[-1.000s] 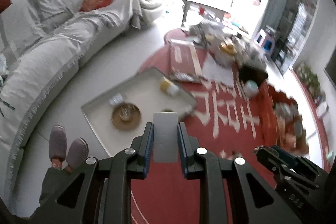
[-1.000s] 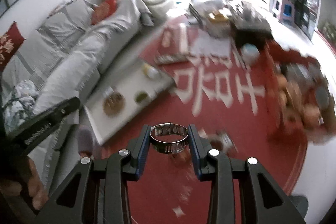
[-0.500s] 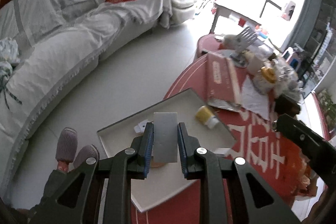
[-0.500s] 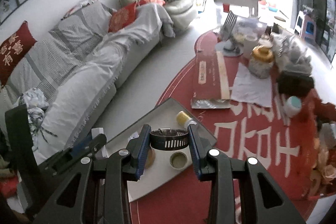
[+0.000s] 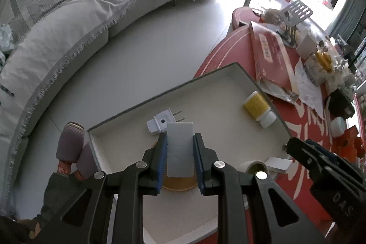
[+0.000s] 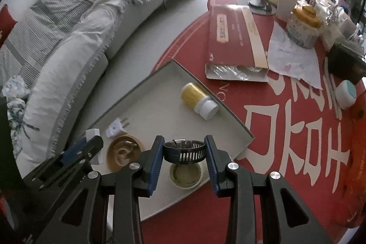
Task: Organize rigid objects
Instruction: 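Carry the block and clamp over the white box lid with both tools, then release the block into the lid with the left tool while the right tool drops the clamp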
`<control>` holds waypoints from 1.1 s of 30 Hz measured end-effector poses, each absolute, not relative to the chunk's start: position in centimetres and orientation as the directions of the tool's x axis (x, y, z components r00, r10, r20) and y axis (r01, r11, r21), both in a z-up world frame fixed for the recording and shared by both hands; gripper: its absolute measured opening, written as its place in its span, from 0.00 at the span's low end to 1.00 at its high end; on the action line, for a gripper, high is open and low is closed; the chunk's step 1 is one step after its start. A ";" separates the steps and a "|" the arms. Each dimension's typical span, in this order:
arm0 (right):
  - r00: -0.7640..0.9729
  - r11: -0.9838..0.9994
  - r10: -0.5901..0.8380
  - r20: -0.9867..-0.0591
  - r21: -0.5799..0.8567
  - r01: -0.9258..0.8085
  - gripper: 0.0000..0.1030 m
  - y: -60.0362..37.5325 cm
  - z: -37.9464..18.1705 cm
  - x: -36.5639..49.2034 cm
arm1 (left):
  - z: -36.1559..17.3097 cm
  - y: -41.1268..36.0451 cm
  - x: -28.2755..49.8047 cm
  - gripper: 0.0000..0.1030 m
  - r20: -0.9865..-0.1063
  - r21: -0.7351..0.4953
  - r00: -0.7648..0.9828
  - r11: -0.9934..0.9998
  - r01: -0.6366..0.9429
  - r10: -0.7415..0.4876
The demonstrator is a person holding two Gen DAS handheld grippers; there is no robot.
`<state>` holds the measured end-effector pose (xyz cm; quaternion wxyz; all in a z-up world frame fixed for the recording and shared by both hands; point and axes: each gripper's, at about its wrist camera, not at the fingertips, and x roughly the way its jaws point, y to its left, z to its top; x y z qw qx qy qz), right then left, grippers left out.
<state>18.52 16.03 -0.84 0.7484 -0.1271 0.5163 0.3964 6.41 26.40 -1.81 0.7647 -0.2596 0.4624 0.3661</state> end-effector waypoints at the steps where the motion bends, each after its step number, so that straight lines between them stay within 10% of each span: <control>1: 0.151 0.659 0.456 -0.877 0.218 -0.720 0.36 16.2 -1.2 18.8 | -2.2 26.5 6.5 0.24 -0.901 -0.058 0.300 0.597 -0.800 0.314; 14: 0.113 0.648 0.413 -0.904 0.205 -0.734 0.36 19.0 -4.7 19.4 | -5.3 27.3 8.5 0.24 -0.921 -0.047 0.274 0.621 -0.782 0.276; 17: 0.078 0.630 0.398 -0.914 0.210 -0.748 0.36 19.6 -5.6 19.3 | -6.4 26.9 9.2 0.41 -0.941 0.005 0.217 0.655 -0.756 0.258; 19: 0.101 0.640 0.377 -0.920 0.181 -0.746 0.43 19.5 -5.8 19.4 | -6.8 27.0 9.0 0.77 -0.944 0.021 0.198 0.648 -0.762 0.263; 21: 0.094 0.642 0.400 -0.912 0.205 -0.739 0.94 18.9 -5.5 19.6 | -7.0 27.1 8.4 0.88 -0.950 -0.005 0.203 0.640 -0.768 0.236; 22: 0.099 0.642 0.434 -0.896 0.230 -0.732 0.98 18.2 -5.0 19.6 | -7.1 27.0 8.2 0.88 -0.954 -0.001 0.192 0.639 -0.769 0.229; 33: 0.175 0.699 0.410 -0.895 0.184 -0.692 0.98 7.2 -3.1 15.5 | -3.6 22.2 4.9 1.00 -0.940 -0.017 0.250 0.701 -0.713 0.232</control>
